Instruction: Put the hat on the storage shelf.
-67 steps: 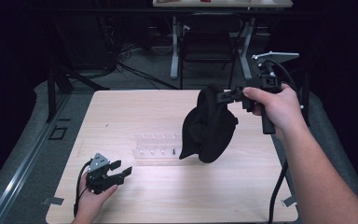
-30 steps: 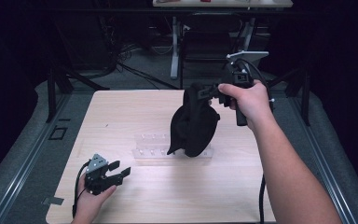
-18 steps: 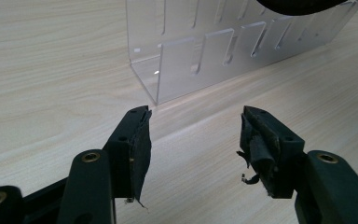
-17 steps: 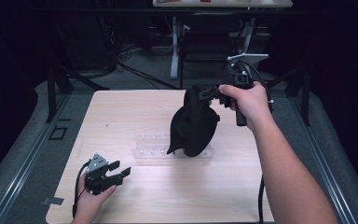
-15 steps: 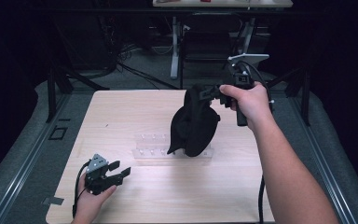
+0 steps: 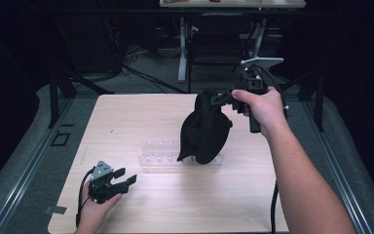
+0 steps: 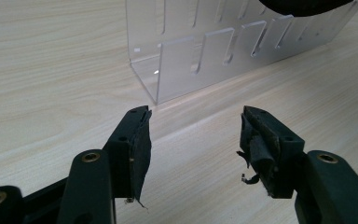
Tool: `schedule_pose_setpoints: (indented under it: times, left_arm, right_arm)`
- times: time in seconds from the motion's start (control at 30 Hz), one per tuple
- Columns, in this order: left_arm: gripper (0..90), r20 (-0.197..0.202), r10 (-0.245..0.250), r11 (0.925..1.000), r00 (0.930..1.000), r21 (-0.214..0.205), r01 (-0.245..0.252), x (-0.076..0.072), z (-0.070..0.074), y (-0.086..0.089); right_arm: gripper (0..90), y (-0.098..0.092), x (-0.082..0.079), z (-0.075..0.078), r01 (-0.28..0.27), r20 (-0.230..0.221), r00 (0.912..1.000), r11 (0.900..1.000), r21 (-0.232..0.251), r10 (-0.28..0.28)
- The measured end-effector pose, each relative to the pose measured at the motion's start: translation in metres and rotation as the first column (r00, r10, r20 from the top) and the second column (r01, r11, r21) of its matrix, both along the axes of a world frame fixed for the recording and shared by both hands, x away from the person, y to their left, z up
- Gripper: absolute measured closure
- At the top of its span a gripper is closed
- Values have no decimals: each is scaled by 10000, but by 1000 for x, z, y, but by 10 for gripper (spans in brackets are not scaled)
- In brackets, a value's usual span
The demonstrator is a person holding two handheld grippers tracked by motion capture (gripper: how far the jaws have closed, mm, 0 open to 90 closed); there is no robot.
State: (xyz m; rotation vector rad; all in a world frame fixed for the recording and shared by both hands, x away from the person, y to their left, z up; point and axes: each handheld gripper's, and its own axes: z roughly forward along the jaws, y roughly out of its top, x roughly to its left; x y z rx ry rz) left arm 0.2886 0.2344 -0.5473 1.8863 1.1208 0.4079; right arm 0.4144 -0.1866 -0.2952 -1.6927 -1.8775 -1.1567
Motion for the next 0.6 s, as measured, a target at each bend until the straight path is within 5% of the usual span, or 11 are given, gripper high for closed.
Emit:
schedule_pose_setpoints:
  times: [0.6]
  left_arm:
    - [431, 44, 4, 10000, 10000, -22, -4, 0, -1, -2]
  right_arm:
    - [884, 12, 3, -4, -105, 108, 9999, 9993, 359, 101]
